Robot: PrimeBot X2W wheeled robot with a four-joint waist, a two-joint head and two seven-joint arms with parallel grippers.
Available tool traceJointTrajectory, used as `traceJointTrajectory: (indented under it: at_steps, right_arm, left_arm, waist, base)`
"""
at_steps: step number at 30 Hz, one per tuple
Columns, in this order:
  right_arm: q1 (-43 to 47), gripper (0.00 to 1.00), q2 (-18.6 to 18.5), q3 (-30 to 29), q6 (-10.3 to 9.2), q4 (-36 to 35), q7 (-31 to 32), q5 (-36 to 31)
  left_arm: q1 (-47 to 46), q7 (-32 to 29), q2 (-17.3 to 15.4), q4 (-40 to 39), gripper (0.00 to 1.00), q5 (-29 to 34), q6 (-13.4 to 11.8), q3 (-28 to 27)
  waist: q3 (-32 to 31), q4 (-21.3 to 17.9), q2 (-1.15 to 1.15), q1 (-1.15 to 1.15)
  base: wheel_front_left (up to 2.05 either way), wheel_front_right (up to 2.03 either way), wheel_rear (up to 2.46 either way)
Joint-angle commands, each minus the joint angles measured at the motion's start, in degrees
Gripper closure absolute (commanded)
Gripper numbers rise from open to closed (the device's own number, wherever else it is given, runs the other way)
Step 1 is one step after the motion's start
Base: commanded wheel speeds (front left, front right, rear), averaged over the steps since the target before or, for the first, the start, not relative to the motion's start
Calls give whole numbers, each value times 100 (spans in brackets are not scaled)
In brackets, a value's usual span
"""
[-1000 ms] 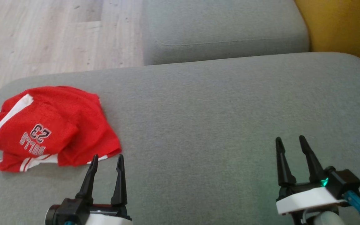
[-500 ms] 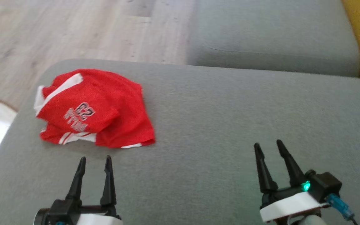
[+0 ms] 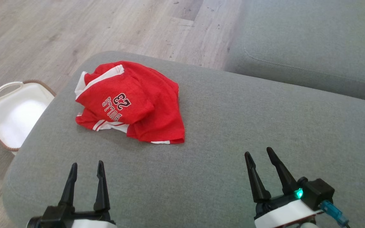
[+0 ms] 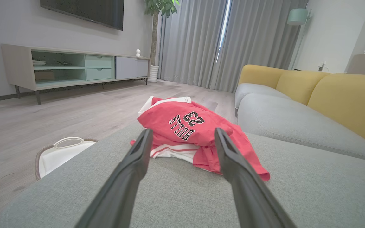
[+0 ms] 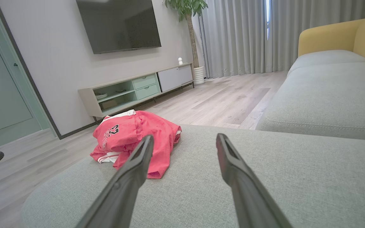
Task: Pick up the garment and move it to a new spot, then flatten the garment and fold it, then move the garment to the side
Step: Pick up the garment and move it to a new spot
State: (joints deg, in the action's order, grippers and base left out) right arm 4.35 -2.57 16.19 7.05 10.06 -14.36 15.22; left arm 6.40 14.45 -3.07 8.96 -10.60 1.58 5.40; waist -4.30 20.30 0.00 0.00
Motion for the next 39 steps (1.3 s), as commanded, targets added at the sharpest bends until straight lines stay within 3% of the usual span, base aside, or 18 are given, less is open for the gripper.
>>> traceJointTrajectory:
  at_steps: [1, 10, 15, 20, 26, 32, 39]
  right_arm:
    - [-129, 0, -31, 123, 44, -160, -63, 34]
    - [-169, 0, -31, 100, 44, -162, -63, -25]
    - [-218, 0, -31, 42, 44, -189, -63, -163]
    - [-435, 0, -31, -112, 44, -304, -63, -349]
    - [-743, 0, -31, -323, 44, -438, -63, -610]
    - [-976, 0, -31, -497, 44, -586, -63, -798]
    - [-1124, 0, -31, -592, 44, -637, -63, -921]
  left_arm:
    - [-187, 55, 19, -199, 0, 43, 21, -207]
    - [-302, 55, 17, -277, 0, 132, 61, -391]
    - [-719, 55, -253, -386, 0, 326, 228, -598]
    - [-1652, -48, -956, -59, 0, 417, 413, -729]
    - [-3155, -1013, -2023, 941, 0, 236, 576, -391]
    - [-4358, -1941, -3019, 1984, 0, -476, 589, 860]
    - [-5271, -2729, -3627, 2590, 0, -1661, 590, 2058]
  waist:
    - [-2, 32, 0, 0]
    - [131, -57, 0, 0]
    - [345, -189, 0, 0]
    - [827, -372, 0, 0]
    - [1445, -630, 0, 0]
    - [1939, -883, 0, 0]
    - [2301, -1037, 0, 0]
  base:
    - [0, 0, 0]
    - [0, 0, 0]
    - [0, 0, 0]
    - [0, 0, 0]
    - [0, 0, 0]
    - [0, 0, 0]
    - [0, 0, 0]
